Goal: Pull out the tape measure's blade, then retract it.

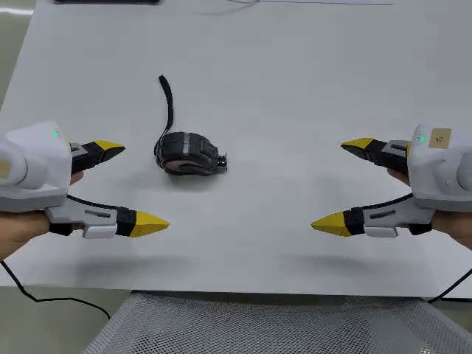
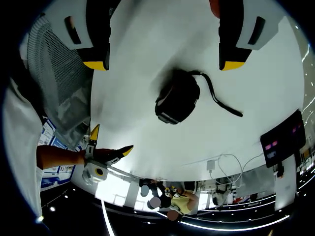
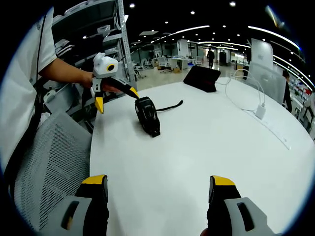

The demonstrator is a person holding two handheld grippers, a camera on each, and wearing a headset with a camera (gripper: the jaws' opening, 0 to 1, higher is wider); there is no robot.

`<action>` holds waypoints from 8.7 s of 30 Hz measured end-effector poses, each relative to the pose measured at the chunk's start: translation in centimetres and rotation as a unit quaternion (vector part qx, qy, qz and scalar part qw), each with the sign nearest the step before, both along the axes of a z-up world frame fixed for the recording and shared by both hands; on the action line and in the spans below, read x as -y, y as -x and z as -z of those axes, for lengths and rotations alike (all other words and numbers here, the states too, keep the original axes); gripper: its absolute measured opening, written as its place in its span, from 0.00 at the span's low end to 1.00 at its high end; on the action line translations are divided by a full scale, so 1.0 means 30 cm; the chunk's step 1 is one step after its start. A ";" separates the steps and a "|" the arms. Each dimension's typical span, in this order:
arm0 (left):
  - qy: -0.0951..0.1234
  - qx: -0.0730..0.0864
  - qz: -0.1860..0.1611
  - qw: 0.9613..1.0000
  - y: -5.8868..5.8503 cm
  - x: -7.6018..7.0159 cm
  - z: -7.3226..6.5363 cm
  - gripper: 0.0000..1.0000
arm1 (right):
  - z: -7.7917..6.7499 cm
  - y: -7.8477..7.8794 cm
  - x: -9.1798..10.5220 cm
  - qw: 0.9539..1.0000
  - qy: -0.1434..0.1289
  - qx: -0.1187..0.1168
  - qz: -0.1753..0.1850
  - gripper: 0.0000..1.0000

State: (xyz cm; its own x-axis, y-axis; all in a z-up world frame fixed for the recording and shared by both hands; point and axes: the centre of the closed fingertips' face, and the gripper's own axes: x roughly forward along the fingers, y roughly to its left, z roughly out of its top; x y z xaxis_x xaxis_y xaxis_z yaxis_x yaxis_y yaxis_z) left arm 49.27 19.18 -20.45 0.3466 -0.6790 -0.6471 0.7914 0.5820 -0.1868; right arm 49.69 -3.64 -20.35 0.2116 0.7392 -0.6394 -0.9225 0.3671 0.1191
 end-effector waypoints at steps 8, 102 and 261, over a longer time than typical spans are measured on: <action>-0.006 0.000 0.008 1.000 -0.019 -0.007 0.010 0.89 | 0.010 -0.009 -0.029 1.000 0.002 -0.001 -0.012 0.83; -0.165 0.023 0.216 0.962 -0.174 0.096 0.164 0.30 | 0.134 -0.131 -0.310 0.993 0.005 0.005 -0.117 0.68; -0.184 0.037 0.233 0.954 -0.177 0.098 0.168 0.28 | 0.194 -0.155 -0.227 0.990 0.021 0.044 -0.130 0.08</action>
